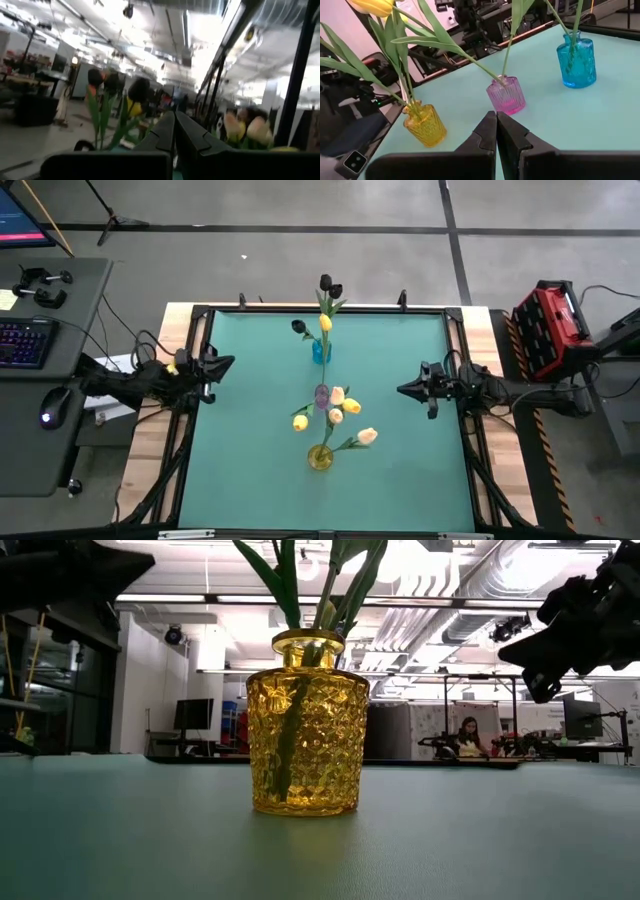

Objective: Sort flowers into vase by color
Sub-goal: Return to Home Position

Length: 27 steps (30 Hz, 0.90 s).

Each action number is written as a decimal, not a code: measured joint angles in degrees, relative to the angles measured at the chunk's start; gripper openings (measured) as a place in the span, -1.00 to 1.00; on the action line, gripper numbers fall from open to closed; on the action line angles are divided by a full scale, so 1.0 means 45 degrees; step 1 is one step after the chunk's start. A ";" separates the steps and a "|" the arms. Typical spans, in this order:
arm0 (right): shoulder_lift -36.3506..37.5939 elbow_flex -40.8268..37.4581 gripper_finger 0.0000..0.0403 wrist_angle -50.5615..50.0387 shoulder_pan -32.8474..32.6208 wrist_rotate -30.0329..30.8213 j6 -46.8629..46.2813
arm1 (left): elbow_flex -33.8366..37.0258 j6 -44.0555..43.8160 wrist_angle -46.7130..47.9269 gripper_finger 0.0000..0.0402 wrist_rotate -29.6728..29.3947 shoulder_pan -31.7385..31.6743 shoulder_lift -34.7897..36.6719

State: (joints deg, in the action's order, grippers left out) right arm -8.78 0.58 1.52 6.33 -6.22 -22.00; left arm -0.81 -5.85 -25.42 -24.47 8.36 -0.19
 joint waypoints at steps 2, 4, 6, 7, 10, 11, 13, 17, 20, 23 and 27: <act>0.0045 0.0000 -1.00 -0.0005 0.0000 0.0000 0.0000 | 0.0031 0.0003 0.0363 -1.00 0.0045 -0.0034 -0.0007; 0.0045 0.0000 -1.00 -0.0006 0.0000 0.0000 0.0000 | 0.0031 0.0004 0.0285 -1.00 -0.0019 -0.0035 -0.0004; 0.0040 0.0000 -1.00 -0.0005 0.0000 0.0004 0.0000 | 0.0012 0.0005 0.0299 -1.00 -0.0018 -0.0040 -0.0077; 0.0040 0.0000 -1.00 -0.0007 0.0000 0.0003 0.0000 | 0.0017 0.0005 0.0413 -1.00 -0.0023 -0.0040 -0.0129; 0.0040 0.0000 -1.00 -0.0009 0.0000 0.0005 0.0000 | 0.0027 0.0005 0.0377 -1.00 -0.0020 -0.0040 -0.0197; 0.0040 0.0000 -1.00 -0.0010 0.0000 0.0002 -0.0001 | 0.0027 0.0002 0.0397 -1.00 -0.0022 -0.0040 -0.0197; 0.0040 0.0000 -1.00 -0.0007 0.0000 0.0001 -0.0002 | 0.0027 0.0004 0.0426 -1.00 -0.0023 -0.0040 -0.0207; 0.0040 0.0000 -1.00 -0.0010 0.0000 0.0000 0.0000 | 0.0027 0.0005 0.0420 -1.00 -0.0023 -0.0040 -0.0202; 0.0040 0.0000 -1.00 -0.0010 0.0000 0.0003 0.0000 | 0.0027 0.0005 0.0419 -1.00 -0.0028 -0.0040 -0.0202; 0.0040 0.0000 -1.00 -0.0010 0.0000 0.0003 0.0000 | 0.0027 0.0005 0.0415 -1.00 -0.0028 -0.0040 -0.0202; 0.0040 0.0000 -1.00 -0.0010 0.0000 0.0000 -0.0002 | 0.0027 0.0005 0.0419 -1.00 -0.0038 -0.0040 -0.0202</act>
State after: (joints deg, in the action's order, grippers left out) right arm -8.60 0.58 1.48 6.33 -6.22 -22.01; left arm -0.69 -5.82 -23.53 -24.64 8.19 -1.10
